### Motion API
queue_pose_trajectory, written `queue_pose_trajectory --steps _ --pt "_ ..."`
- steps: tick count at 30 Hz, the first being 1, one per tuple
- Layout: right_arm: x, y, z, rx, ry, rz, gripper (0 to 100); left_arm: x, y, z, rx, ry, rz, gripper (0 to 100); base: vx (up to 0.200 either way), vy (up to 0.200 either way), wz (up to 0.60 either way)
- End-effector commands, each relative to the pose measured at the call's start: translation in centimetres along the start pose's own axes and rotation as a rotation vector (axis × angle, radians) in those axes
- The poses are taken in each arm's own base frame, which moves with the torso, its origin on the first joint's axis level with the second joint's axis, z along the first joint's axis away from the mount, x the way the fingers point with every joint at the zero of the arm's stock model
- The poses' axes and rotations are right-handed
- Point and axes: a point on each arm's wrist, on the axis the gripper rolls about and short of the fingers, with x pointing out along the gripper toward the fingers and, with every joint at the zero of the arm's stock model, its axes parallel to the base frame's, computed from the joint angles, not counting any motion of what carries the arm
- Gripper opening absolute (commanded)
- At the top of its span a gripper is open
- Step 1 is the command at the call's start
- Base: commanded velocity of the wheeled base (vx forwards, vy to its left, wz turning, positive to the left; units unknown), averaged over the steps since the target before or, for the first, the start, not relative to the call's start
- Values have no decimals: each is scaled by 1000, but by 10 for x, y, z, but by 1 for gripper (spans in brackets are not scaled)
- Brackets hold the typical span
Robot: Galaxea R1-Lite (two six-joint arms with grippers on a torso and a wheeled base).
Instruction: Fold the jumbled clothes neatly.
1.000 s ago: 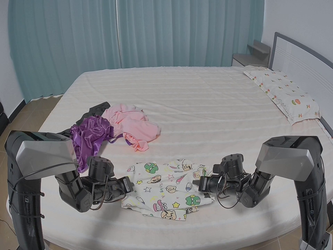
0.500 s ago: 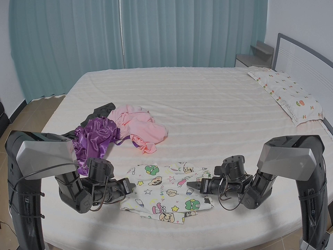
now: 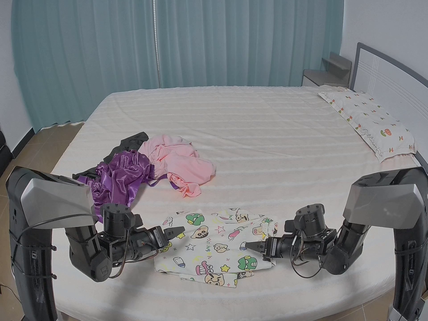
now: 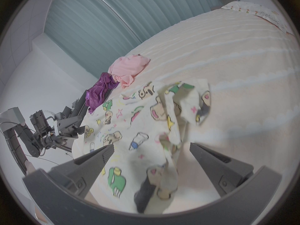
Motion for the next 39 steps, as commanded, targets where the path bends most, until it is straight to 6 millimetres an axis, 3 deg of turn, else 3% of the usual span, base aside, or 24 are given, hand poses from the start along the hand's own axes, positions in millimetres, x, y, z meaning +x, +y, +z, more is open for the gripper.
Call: queue_pose_trajectory --steps 1,11,12,23,38,39 --pt "-20 10 -8 -16 15 13 100 -5 7 -4 -17 16 13 100 0 0 0" --pt "-16 30 -17 -61 50 50 100 -5 12 3 -24 -6 17 100 0 0 0" --pt "-16 30 -16 -62 52 50 0 -5 12 3 -25 -8 18 100 0 0 0" --pt "-24 35 -11 -55 109 -7 0 2 29 12 -42 -49 52 100 0 0 0" --pt "-37 39 -31 -134 166 -85 0 0 31 28 -105 -108 46 100 0 0 0" --pt "-37 39 -32 -136 169 -99 100 -1 31 29 -114 -114 45 100 0 0 0"
